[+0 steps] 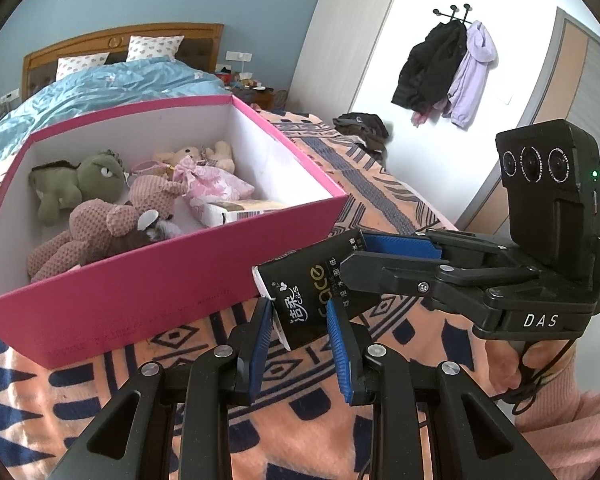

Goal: Organize objects
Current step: 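Carry the black card over the rim of the pink box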

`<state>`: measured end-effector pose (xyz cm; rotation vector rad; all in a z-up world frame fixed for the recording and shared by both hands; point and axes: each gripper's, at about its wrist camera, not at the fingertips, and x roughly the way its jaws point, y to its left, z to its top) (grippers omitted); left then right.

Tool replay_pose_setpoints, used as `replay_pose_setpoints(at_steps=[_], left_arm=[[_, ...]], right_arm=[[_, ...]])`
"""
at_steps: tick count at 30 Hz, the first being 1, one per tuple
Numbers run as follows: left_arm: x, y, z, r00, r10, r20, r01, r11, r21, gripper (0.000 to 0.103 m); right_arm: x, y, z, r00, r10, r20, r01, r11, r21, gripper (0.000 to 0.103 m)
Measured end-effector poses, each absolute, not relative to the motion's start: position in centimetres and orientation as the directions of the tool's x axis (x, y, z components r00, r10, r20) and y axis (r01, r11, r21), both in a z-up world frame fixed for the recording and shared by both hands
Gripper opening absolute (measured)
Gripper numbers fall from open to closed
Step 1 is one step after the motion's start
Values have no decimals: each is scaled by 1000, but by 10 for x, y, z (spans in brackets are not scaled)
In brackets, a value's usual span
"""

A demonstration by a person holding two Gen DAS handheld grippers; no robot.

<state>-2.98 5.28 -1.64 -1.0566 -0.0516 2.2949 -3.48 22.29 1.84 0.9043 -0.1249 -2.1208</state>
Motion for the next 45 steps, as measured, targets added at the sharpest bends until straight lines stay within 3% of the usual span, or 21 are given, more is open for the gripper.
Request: replay_pose_setpoints(at_steps=[45], left_arm=[[-46, 58, 5, -544, 534, -647, -513, -822, -248, 27]], right_arm=[[-45, 229, 39, -454, -722, -522, 656, -667, 353, 38]])
